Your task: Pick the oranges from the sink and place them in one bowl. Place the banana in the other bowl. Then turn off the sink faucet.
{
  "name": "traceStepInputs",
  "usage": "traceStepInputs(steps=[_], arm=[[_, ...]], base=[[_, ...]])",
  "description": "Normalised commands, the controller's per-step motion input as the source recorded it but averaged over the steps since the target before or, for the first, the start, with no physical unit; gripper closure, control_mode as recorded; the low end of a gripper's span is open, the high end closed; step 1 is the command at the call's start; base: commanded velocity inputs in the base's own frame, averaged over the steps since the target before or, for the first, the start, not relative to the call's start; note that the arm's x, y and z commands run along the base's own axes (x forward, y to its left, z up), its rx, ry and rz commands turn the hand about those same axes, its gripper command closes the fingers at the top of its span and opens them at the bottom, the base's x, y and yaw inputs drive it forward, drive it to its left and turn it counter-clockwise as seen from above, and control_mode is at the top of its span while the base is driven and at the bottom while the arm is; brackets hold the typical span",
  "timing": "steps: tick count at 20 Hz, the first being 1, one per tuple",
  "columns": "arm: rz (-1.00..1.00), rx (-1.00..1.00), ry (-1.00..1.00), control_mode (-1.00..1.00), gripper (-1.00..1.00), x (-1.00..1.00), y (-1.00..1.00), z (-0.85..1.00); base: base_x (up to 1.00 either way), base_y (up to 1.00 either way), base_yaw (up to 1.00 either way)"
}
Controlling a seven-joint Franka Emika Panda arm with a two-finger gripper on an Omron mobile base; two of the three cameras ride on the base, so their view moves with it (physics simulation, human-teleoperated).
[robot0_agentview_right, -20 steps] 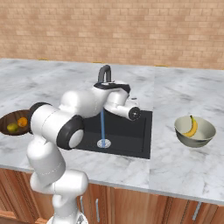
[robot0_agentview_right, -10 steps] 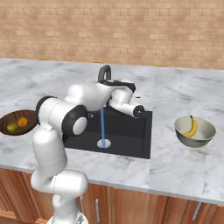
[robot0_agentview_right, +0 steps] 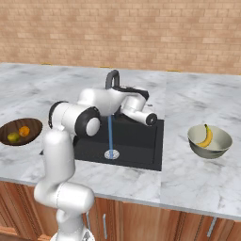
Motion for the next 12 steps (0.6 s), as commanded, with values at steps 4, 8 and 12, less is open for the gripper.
traceStepInputs(steps=[4, 8, 12], arm=[[0.00, 0.02, 0.03, -1.00, -1.00, 0.46, 0.00, -0.26], [0.00, 0.03, 0.03, -1.00, -1.00, 0.47, 0.00, -0.17], [0.00, 0.03, 0.04, -1.00, -1.00, 0.41, -0.03, -0.14]], base=[[0.00, 0.00, 0.00], [0.00, 0.00, 0.00], [0.00, 0.00, 0.00]])
